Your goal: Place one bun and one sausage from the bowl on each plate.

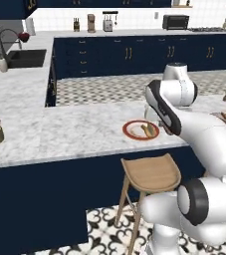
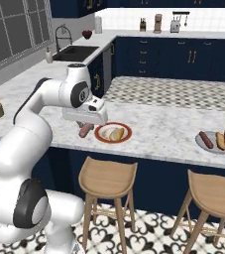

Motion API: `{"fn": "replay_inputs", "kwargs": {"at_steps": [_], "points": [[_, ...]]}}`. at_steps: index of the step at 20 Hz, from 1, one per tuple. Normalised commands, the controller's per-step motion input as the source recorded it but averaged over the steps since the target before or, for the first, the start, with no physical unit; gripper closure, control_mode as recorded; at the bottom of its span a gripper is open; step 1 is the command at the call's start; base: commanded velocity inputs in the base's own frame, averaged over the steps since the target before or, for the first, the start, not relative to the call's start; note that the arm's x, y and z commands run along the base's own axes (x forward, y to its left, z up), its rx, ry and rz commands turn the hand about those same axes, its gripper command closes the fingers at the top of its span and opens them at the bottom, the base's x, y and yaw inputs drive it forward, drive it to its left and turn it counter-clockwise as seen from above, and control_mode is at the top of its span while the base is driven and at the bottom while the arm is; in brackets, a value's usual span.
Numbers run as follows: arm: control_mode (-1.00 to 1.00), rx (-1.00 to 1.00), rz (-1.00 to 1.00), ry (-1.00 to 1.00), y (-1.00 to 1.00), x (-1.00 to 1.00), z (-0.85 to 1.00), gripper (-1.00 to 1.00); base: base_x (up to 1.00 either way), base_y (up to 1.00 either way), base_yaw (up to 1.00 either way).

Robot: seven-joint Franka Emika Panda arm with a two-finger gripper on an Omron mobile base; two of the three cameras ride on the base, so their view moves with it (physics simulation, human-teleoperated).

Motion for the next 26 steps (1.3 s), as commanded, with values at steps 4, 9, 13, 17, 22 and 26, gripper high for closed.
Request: {"fn": "replay_inputs", "kwargs": {"at_steps": [4,9,13,17,22,26], "points": [[1.0,0.0,0.0,0.0,0.0,0.0,0.0,1.0,0.37,0.41,0.0],[1.0,0.0,0.0,0.0,0.0,0.0,0.0,1.0,0.55,0.0,0.0],[1.0,0.0,0.0,0.0,0.0,0.0,0.0,1.0,0.67,0.0,0.0],[-1.0,0.0,0.0,0.0,0.0,0.38,-0.04,1.0,0.27,0.0,0.0],[-1.0,0.0,0.01,0.0,0.0,0.98,-0.46,1.0,0.0,0.0,0.0],[-1.0,0.0,0.04,0.03,-0.03,0.84,-0.74,1.0,0.0,0.0,0.0]]}}
